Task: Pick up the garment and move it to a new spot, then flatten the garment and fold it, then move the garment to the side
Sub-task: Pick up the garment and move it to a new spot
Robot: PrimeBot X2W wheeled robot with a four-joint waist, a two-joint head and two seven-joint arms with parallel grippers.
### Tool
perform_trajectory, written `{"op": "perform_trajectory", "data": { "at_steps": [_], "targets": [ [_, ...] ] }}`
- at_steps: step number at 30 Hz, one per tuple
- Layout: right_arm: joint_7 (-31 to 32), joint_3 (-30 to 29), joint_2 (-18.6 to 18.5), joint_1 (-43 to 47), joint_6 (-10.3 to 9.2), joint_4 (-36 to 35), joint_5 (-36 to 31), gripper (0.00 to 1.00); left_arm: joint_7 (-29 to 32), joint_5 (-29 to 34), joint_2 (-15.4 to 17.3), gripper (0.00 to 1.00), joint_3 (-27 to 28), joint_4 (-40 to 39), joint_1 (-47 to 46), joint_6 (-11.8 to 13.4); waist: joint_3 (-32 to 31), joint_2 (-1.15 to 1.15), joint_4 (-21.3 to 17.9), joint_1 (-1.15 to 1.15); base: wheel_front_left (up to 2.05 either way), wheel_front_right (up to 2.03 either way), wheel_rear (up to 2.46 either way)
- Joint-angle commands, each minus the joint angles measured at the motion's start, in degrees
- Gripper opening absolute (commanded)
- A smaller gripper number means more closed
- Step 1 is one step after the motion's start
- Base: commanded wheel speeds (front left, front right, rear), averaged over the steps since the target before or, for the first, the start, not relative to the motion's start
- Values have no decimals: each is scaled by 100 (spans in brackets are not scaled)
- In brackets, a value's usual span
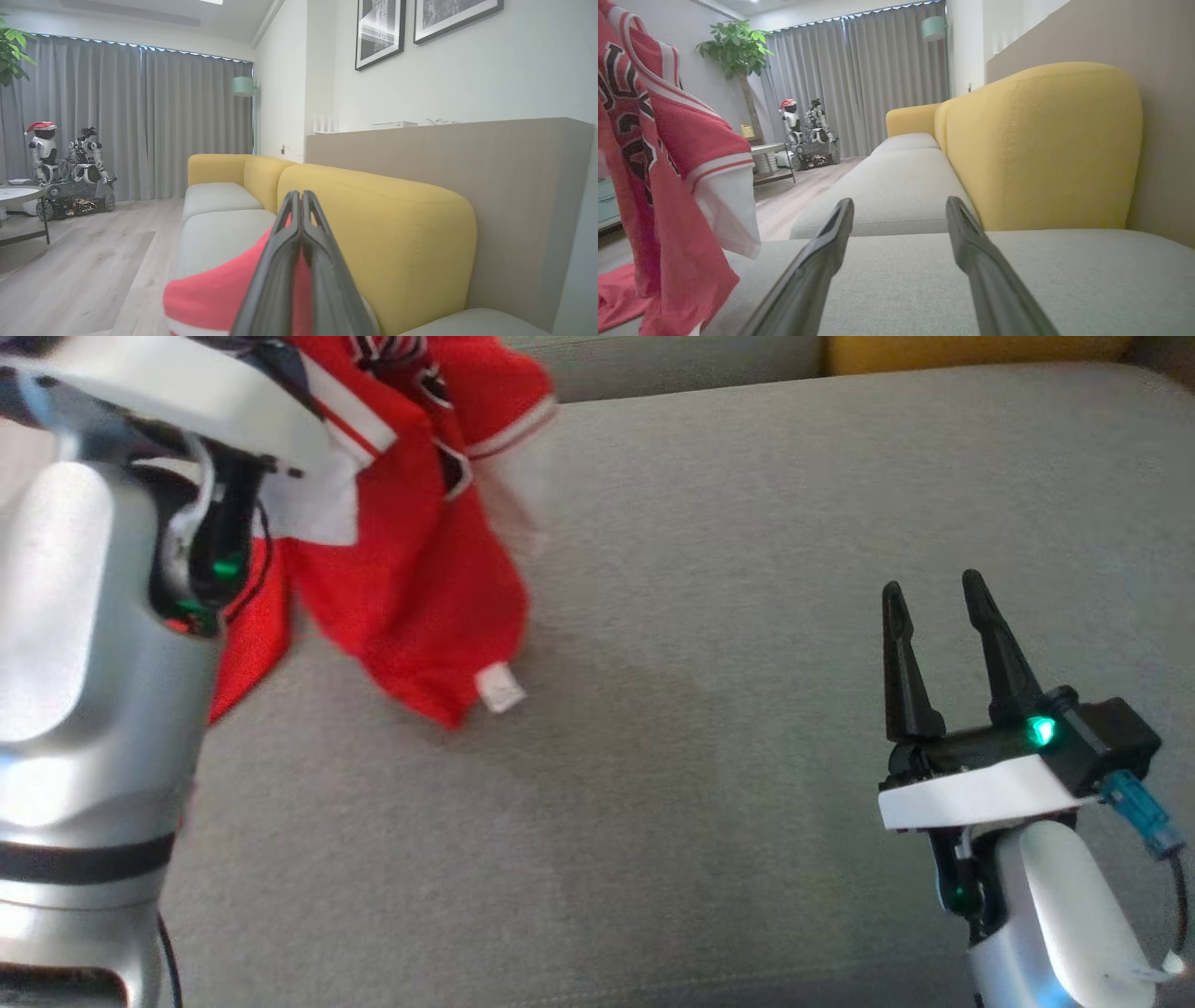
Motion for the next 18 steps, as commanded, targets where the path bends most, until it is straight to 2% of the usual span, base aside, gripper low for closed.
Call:
{"op": "perform_trajectory", "data": {
  "at_steps": [1, 4, 10, 11, 12, 15, 18],
  "targets": [
    [-36, 165, -14, -170, 12, -248, 63, 100, 37, 70, 116, 0, 155, -251, -155, 101, -15, 0, -338, 0, 0, 0, 0],
    [-36, 150, -14, -249, 12, -312, 91, 100, 28, 65, -100, 0, 32, -271, -184, 165, 37, 0, -622, 0, 0, 0, 0],
    [-36, 109, -14, -363, 12, -395, 162, 100, 17, 10, -622, 0, -293, -237, -430, 139, 124, 0, -1168, 0, 0, 0, 0],
    [-36, 73, -14, -368, 12, -415, 179, 100, -8, -7, -754, 0, -351, -226, -494, 139, 130, 0, -1226, 0, 0, 0, 0],
    [-36, 73, -14, -368, 12, -415, 179, 100, -8, -7, -754, 0, -351, -226, -494, 139, 130, 0, -1226, 0, 0, 0, 0],
    [-36, -21, -14, -371, 12, -470, 227, 100, -94, -178, -1132, 0, -527, -219, -708, 123, 154, 0, -1373, 0, 0, 0, 0],
    [-36, -57, -14, -375, 12, -499, 260, 100, -233, -523, -1307, 0, -614, -242, -888, 243, 142, 0, -1482, 0, 0, 0, 0]
  ]
}}
